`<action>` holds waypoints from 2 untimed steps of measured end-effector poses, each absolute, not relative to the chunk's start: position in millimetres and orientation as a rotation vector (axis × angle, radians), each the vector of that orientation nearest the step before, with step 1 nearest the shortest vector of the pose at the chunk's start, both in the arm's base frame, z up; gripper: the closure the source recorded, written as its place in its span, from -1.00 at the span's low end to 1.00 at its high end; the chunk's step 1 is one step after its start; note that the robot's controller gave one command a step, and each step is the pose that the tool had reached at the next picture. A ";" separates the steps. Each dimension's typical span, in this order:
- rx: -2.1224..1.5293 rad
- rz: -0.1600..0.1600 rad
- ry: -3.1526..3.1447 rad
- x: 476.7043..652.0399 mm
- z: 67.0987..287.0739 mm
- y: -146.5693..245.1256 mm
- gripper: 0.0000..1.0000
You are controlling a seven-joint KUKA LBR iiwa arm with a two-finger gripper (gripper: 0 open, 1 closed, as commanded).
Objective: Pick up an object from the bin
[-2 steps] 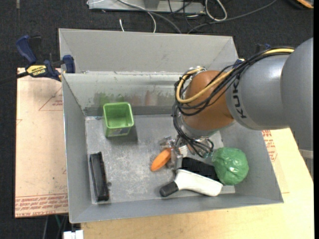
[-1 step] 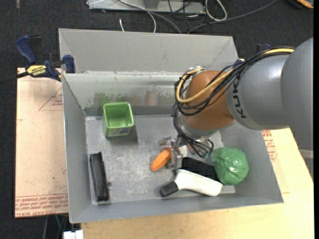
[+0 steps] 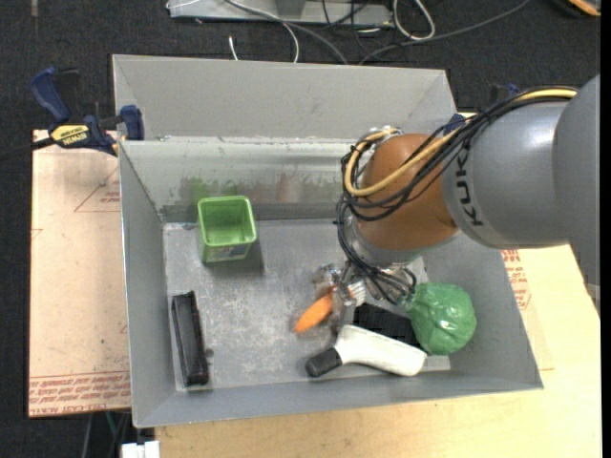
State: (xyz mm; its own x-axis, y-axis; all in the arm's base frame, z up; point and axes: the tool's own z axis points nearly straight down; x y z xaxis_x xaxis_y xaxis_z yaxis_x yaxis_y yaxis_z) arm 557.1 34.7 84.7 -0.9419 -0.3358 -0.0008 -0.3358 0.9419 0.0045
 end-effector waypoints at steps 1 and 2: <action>0.688 -0.003 -3.078 552.3 110.6 23.5 1.00; 0.737 -0.012 -3.049 547.0 115.4 11.1 1.00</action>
Offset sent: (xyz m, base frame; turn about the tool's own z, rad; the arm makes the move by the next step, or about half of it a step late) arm -0.0067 -0.0989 0.1983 0.0448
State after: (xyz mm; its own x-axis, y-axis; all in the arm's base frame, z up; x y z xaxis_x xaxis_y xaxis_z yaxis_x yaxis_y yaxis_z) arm 547.0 11.1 115.4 -0.8895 -0.4569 0.0025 -0.4568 0.8895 0.0088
